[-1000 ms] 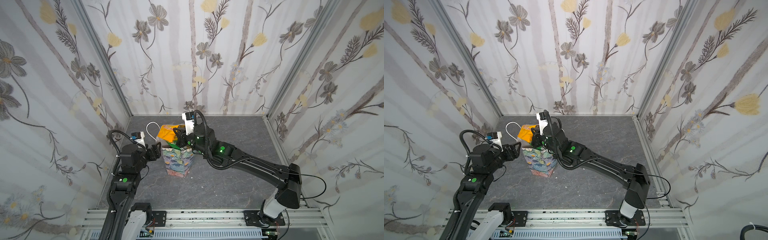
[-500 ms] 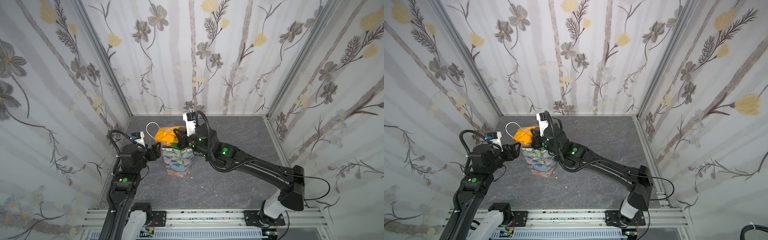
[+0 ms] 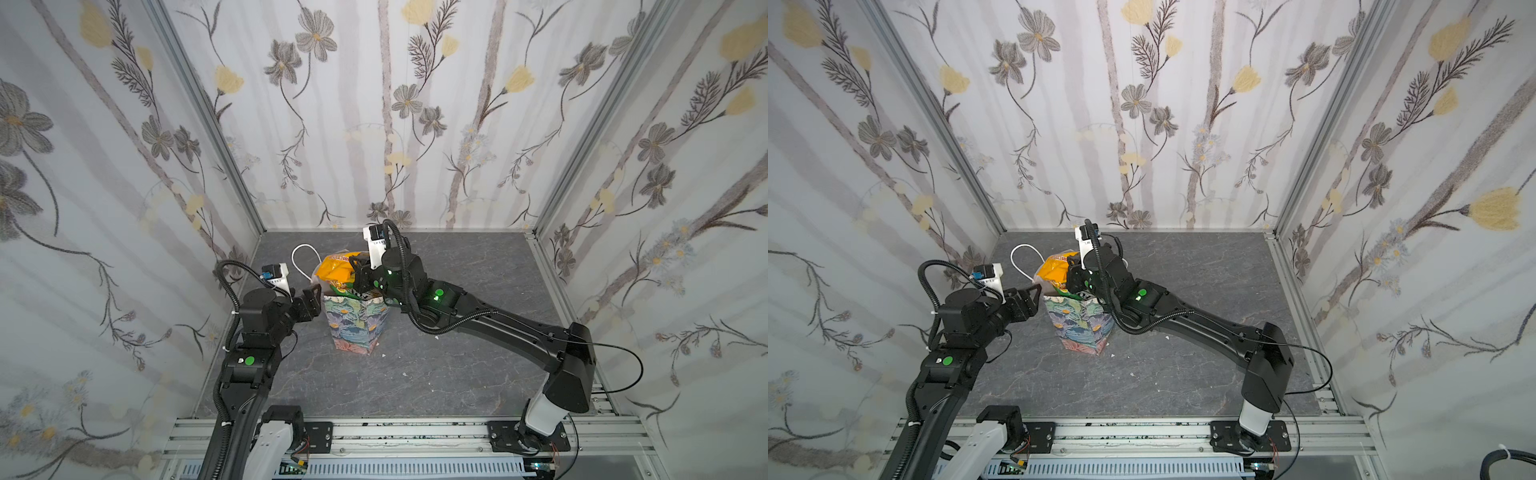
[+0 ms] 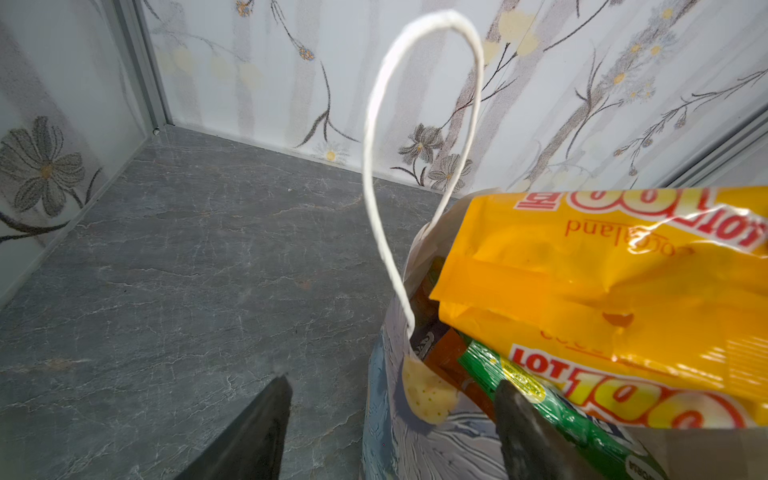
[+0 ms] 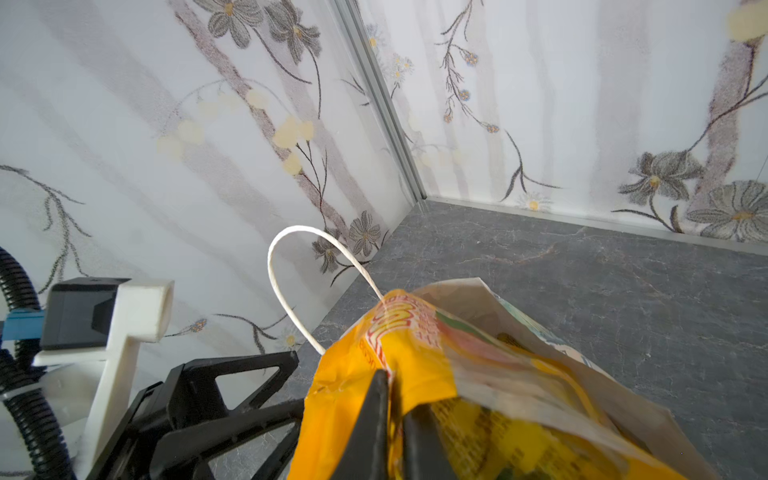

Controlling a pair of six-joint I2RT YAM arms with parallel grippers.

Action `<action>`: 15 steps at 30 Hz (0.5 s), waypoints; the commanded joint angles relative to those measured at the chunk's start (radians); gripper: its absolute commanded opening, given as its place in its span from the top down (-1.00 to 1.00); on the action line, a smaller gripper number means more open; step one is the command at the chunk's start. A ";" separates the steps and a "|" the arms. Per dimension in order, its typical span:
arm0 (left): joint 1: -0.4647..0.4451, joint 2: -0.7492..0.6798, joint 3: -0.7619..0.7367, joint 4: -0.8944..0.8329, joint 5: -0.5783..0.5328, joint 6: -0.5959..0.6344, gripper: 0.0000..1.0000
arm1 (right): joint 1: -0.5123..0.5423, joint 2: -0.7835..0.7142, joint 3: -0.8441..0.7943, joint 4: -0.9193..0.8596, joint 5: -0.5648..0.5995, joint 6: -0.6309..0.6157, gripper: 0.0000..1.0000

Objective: Place the snacks into the paper bag
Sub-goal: 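Lower the yellow packet into the bag and open the right gripper, then push the yellow packet down with the left gripper while the right holds the bag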

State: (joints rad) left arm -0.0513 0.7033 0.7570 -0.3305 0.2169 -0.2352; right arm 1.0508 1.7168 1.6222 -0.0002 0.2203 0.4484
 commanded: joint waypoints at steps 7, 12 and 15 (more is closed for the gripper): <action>0.001 -0.002 0.024 0.018 -0.002 -0.001 -0.53 | 0.015 0.006 0.153 -0.099 -0.018 -0.123 -0.05; 0.001 0.028 0.197 -0.121 -0.033 0.014 -0.54 | 0.018 -0.043 0.239 -0.279 0.044 -0.195 -0.08; 0.001 0.052 0.324 -0.216 -0.009 0.051 -0.54 | 0.017 -0.129 0.186 -0.353 0.096 -0.208 -0.13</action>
State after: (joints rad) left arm -0.0513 0.7406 1.0092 -0.4557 0.2024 -0.2245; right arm 1.0668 1.6386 1.8317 -0.2554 0.2497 0.2798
